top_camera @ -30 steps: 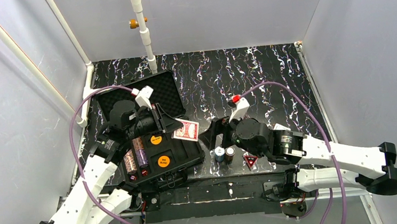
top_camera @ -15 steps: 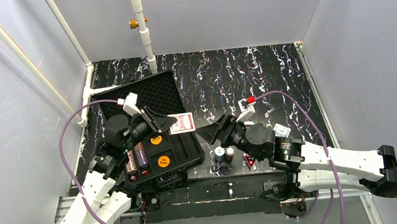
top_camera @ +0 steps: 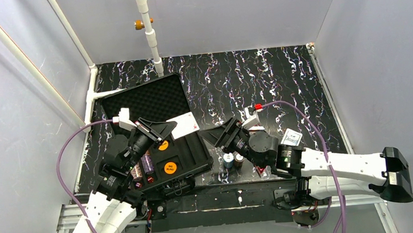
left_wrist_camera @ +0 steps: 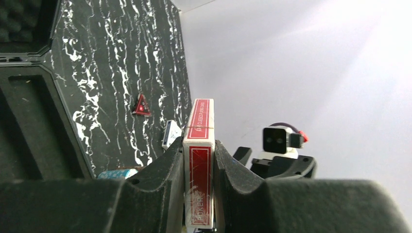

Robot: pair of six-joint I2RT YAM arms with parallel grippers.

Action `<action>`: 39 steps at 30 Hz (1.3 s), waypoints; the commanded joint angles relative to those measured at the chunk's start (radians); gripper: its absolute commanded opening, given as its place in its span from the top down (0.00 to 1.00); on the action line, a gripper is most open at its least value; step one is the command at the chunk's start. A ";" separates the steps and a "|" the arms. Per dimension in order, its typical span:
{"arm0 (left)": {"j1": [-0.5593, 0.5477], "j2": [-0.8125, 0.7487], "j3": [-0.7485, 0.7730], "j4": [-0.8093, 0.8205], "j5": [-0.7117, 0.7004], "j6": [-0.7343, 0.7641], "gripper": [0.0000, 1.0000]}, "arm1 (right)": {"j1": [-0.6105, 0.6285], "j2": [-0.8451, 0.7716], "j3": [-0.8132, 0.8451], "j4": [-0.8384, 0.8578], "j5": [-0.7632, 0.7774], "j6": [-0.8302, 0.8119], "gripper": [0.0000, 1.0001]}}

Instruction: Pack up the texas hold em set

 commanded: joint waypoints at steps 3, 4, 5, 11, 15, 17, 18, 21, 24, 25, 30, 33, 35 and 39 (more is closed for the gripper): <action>-0.003 -0.052 0.020 0.040 -0.037 -0.062 1.00 | -0.001 0.031 0.033 0.109 0.044 0.020 0.27; -0.003 -0.059 0.022 0.038 -0.037 -0.065 1.00 | -0.001 0.039 0.035 0.115 0.043 0.017 0.27; -0.003 -0.069 0.022 0.013 -0.037 -0.069 1.00 | -0.001 0.045 0.038 0.120 0.040 0.015 0.29; -0.003 -0.110 0.025 -0.017 -0.025 -0.098 1.00 | -0.010 0.084 0.044 0.221 -0.006 -0.026 0.34; -0.003 -0.127 0.014 -0.005 -0.016 -0.126 1.00 | -0.022 0.113 0.059 0.272 -0.045 -0.045 0.35; -0.003 -0.132 0.012 -0.006 -0.011 -0.131 1.00 | -0.031 0.124 0.059 0.301 -0.065 -0.047 0.37; -0.003 -0.132 0.014 -0.006 -0.008 -0.131 1.00 | -0.036 0.130 0.060 0.311 -0.074 -0.047 0.38; -0.003 -0.126 0.022 -0.014 0.006 -0.128 1.00 | -0.051 0.145 0.061 0.352 -0.108 -0.041 0.41; -0.004 -0.128 0.024 -0.019 0.010 -0.131 1.00 | -0.059 0.163 0.062 0.392 -0.139 -0.038 0.44; -0.003 -0.131 0.023 -0.012 0.012 -0.136 1.00 | -0.062 0.168 0.062 0.405 -0.149 -0.037 0.45; -0.004 -0.137 0.030 -0.017 0.014 -0.141 1.00 | -0.069 0.188 0.065 0.455 -0.188 -0.033 0.52; -0.003 -0.137 0.033 -0.017 0.017 -0.142 1.00 | -0.072 0.197 0.066 0.475 -0.199 -0.033 0.56; -0.003 -0.135 0.033 -0.014 0.021 -0.143 1.00 | -0.073 0.199 0.067 0.482 -0.203 -0.032 0.57; -0.003 -0.130 0.029 -0.012 0.026 -0.148 1.00 | -0.078 0.200 0.065 0.493 -0.204 -0.031 0.59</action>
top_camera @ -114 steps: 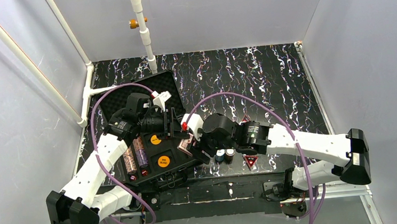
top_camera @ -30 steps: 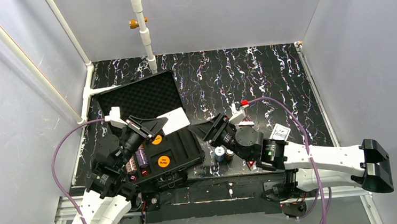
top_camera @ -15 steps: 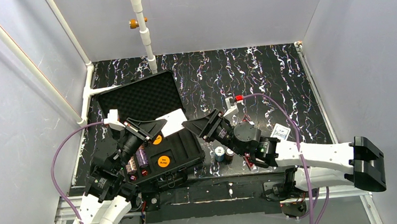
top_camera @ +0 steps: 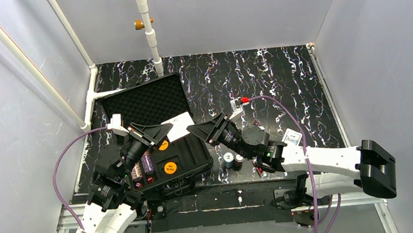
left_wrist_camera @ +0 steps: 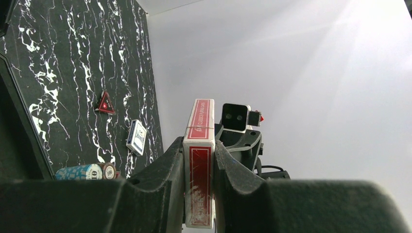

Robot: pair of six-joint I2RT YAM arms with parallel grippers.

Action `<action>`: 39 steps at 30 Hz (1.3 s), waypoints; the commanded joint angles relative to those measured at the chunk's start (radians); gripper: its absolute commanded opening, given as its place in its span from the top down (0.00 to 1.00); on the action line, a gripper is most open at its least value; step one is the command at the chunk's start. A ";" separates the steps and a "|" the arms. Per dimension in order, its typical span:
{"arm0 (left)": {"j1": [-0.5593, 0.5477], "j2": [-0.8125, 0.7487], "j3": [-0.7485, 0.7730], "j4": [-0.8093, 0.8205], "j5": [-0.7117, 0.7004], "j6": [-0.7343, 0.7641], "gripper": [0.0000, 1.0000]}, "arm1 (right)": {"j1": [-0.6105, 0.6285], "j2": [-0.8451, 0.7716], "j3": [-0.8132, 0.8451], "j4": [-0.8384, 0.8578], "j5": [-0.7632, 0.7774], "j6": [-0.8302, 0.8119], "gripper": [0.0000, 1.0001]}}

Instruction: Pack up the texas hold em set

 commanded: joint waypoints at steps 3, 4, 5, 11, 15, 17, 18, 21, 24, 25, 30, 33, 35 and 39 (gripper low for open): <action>-0.003 -0.003 0.025 0.015 0.023 -0.002 1.00 | -0.004 -0.003 0.048 0.128 -0.029 0.007 0.72; -0.003 -0.003 0.025 0.014 0.023 0.000 1.00 | -0.004 -0.001 0.048 0.130 -0.031 0.009 0.78; -0.003 -0.004 0.029 0.008 0.019 0.005 1.00 | -0.004 -0.001 0.048 0.132 -0.034 0.009 0.84; -0.003 0.002 0.086 -0.104 -0.004 0.075 0.96 | -0.006 -0.005 0.045 0.118 -0.034 0.013 0.99; -0.003 0.006 0.092 -0.117 -0.004 0.094 0.61 | -0.006 -0.006 0.039 0.124 -0.026 0.018 0.99; -0.003 0.009 0.089 -0.123 -0.005 0.098 0.46 | -0.007 -0.008 0.036 0.133 -0.023 0.020 0.99; -0.004 0.010 0.086 -0.125 -0.005 0.098 0.38 | -0.008 -0.010 0.034 0.140 -0.020 0.019 0.99; -0.003 0.014 0.073 -0.119 -0.002 0.098 0.24 | -0.008 -0.017 0.023 0.167 -0.010 0.011 0.99; -0.003 0.018 0.067 -0.119 -0.002 0.104 0.16 | -0.008 -0.025 0.021 0.166 0.001 0.001 0.99; -0.003 0.018 0.070 -0.126 -0.004 0.111 0.14 | -0.008 -0.028 0.021 0.162 0.005 0.000 0.99; -0.003 0.020 0.182 -0.354 -0.099 0.249 0.03 | -0.008 -0.042 0.014 0.089 0.048 0.025 0.99; -0.003 0.014 0.287 -0.545 -0.227 0.377 0.02 | -0.008 -0.052 0.010 0.015 0.086 0.047 0.99; -0.004 0.007 0.347 -0.641 -0.314 0.464 0.02 | -0.008 -0.052 0.001 -0.006 0.103 0.059 0.99; -0.004 0.019 0.466 -0.833 -0.487 0.627 0.02 | -0.008 -0.029 -0.009 -0.007 0.121 0.063 0.99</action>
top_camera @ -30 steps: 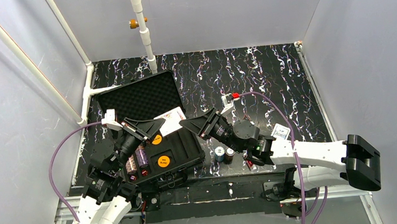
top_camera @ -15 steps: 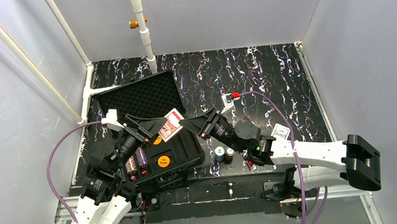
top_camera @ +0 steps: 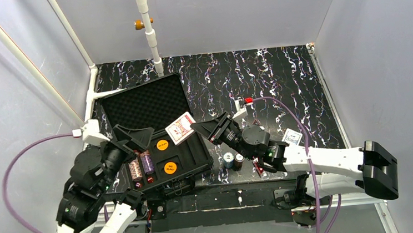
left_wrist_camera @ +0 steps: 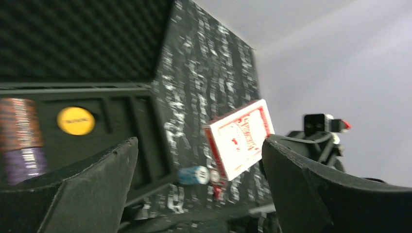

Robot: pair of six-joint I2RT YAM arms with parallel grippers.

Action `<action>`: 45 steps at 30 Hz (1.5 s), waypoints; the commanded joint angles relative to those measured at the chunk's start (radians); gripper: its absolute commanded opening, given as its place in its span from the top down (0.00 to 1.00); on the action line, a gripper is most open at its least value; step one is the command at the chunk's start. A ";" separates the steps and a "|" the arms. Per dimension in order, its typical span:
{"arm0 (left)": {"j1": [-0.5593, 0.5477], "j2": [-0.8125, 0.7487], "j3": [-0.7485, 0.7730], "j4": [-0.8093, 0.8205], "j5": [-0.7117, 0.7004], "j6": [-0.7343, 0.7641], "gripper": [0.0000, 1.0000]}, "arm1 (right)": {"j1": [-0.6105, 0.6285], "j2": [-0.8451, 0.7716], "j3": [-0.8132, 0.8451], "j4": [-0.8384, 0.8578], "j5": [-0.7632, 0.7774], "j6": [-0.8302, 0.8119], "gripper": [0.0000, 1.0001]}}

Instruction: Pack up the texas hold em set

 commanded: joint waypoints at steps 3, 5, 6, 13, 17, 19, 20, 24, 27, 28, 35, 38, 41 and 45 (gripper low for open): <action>-0.003 0.010 0.141 -0.347 -0.355 0.318 0.02 | -0.001 0.032 -0.003 0.050 0.062 0.021 0.99; -0.003 0.007 0.141 -0.370 -0.401 0.370 0.02 | -0.001 0.068 0.002 0.064 0.060 0.024 0.99; -0.003 0.004 0.137 -0.375 -0.420 0.391 0.02 | -0.001 0.085 0.002 0.074 0.062 0.029 0.99; -0.003 -0.095 0.008 -0.338 -0.467 0.434 0.02 | -0.002 0.249 0.022 0.195 0.055 0.030 0.99; -0.003 -0.133 -0.016 -0.316 -0.452 0.461 0.02 | -0.011 0.348 0.041 0.274 0.034 0.030 0.99; -0.003 -0.141 -0.026 -0.310 -0.455 0.470 0.02 | -0.014 0.397 0.057 0.303 0.027 0.037 0.99; -0.003 -0.142 -0.027 -0.312 -0.455 0.469 0.02 | -0.015 0.424 0.064 0.322 0.022 0.042 0.99; -0.003 -0.148 -0.033 -0.312 -0.450 0.464 0.02 | -0.019 0.537 0.096 0.425 0.000 0.063 0.99; -0.003 -0.156 -0.037 -0.311 -0.450 0.463 0.02 | -0.023 0.614 0.133 0.476 -0.014 0.068 0.99; -0.003 -0.158 -0.039 -0.310 -0.449 0.463 0.02 | -0.023 0.641 0.144 0.485 -0.014 0.068 0.99; -0.003 -0.164 -0.047 -0.299 -0.443 0.473 0.02 | -0.024 0.740 0.195 0.513 -0.001 0.060 0.99; -0.003 -0.164 -0.048 -0.296 -0.437 0.477 0.02 | -0.024 0.770 0.225 0.507 0.002 0.044 0.99; -0.002 -0.167 -0.049 -0.295 -0.437 0.479 0.02 | -0.021 0.792 0.242 0.488 0.021 0.038 0.99; -0.001 -0.174 -0.051 -0.291 -0.437 0.483 0.02 | -0.020 0.806 0.253 0.437 0.053 0.028 0.99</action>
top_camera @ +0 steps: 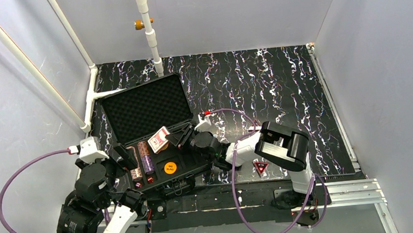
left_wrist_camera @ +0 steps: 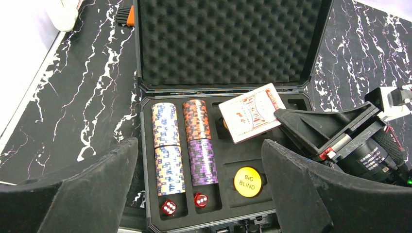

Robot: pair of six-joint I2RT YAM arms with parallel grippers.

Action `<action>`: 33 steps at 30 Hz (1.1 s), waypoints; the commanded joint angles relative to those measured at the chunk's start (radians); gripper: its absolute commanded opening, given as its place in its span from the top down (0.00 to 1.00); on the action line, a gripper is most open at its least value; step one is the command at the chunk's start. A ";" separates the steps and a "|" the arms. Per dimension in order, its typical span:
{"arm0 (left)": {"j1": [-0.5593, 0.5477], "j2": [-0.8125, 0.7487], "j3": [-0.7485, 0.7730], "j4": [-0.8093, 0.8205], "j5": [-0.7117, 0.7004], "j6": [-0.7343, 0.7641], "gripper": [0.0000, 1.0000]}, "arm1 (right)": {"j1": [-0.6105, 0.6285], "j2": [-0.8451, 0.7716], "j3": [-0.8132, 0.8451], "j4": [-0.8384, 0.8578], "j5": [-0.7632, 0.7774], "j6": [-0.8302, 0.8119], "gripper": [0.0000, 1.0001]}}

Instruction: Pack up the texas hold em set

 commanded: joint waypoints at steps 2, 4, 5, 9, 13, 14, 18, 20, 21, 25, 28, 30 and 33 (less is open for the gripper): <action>0.001 -0.011 -0.010 0.013 -0.013 0.019 0.02 | -0.001 0.014 0.052 0.036 0.076 -0.022 0.99; 0.002 -0.012 -0.011 0.014 -0.011 0.020 0.02 | 0.000 0.028 0.059 0.032 0.075 -0.024 0.99; 0.003 -0.010 -0.012 0.015 -0.010 0.021 0.02 | -0.001 0.036 0.064 0.028 0.073 -0.022 0.99; 0.007 -0.008 -0.012 0.018 -0.005 0.024 0.02 | 0.006 0.068 0.074 0.015 0.066 -0.011 0.99; 0.010 -0.009 -0.014 0.021 -0.004 0.025 0.02 | 0.011 0.072 0.082 -0.032 0.082 -0.009 0.99; 0.010 -0.009 -0.014 0.020 -0.004 0.026 0.02 | 0.012 0.072 0.088 -0.048 0.080 -0.009 0.99; 0.013 -0.011 -0.014 0.021 -0.002 0.028 0.02 | 0.013 0.063 0.117 -0.134 0.046 -0.024 0.95; 0.014 -0.010 -0.013 0.021 -0.002 0.028 0.02 | 0.013 0.057 0.137 -0.211 0.033 -0.031 0.91; 0.013 -0.010 -0.015 0.022 -0.002 0.028 0.02 | 0.013 0.051 0.141 -0.236 0.034 -0.030 0.87; 0.015 -0.012 -0.015 0.022 -0.001 0.028 0.02 | 0.013 0.039 0.151 -0.306 0.030 -0.034 0.64; 0.015 -0.011 -0.014 0.022 -0.001 0.029 0.02 | 0.013 0.028 0.156 -0.346 0.017 -0.039 0.56; 0.015 -0.013 -0.015 0.022 -0.001 0.029 0.02 | 0.013 0.013 0.158 -0.372 0.012 -0.050 0.47; 0.015 -0.016 -0.015 0.022 -0.002 0.029 0.02 | 0.014 -0.015 0.167 -0.441 0.008 -0.065 0.31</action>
